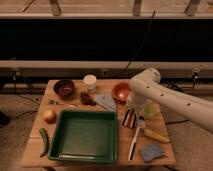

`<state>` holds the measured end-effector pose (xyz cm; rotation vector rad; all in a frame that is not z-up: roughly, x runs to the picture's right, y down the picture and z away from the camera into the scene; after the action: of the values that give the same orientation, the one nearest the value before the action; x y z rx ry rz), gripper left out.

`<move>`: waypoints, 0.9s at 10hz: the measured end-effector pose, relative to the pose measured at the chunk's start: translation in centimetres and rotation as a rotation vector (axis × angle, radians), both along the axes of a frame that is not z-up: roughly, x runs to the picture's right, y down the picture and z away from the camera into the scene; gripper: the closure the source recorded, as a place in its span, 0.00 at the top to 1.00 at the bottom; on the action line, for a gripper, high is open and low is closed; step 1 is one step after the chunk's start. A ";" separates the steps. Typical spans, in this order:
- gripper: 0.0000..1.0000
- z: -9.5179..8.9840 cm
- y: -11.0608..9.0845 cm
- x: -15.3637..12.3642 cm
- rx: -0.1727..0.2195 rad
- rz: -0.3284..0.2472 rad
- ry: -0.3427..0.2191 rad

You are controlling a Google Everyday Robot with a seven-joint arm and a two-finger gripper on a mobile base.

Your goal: Place eraser in tray

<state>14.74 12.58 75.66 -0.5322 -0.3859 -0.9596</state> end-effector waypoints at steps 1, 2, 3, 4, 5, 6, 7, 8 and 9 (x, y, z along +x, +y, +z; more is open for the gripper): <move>0.00 -1.5 -0.9 -0.4 0.009 -0.005 -0.032; 0.00 -2.6 -0.9 -0.9 0.006 -0.008 -0.051; 0.00 -3.5 -0.5 -1.9 0.002 -0.013 -0.072; 0.00 -4.5 0.4 -3.6 -0.005 -0.025 -0.099; 0.00 -5.7 2.0 -5.9 -0.023 -0.043 -0.132; 0.00 -6.5 3.3 -7.3 -0.039 -0.055 -0.152; 0.00 -7.2 4.7 -8.9 -0.057 -0.067 -0.172; 0.00 -7.8 6.2 -11.1 -0.079 -0.088 -0.199; 0.00 -8.0 7.4 -12.9 -0.097 -0.107 -0.222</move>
<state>1.89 19.96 67.64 -0.5402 -0.6100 -1.1113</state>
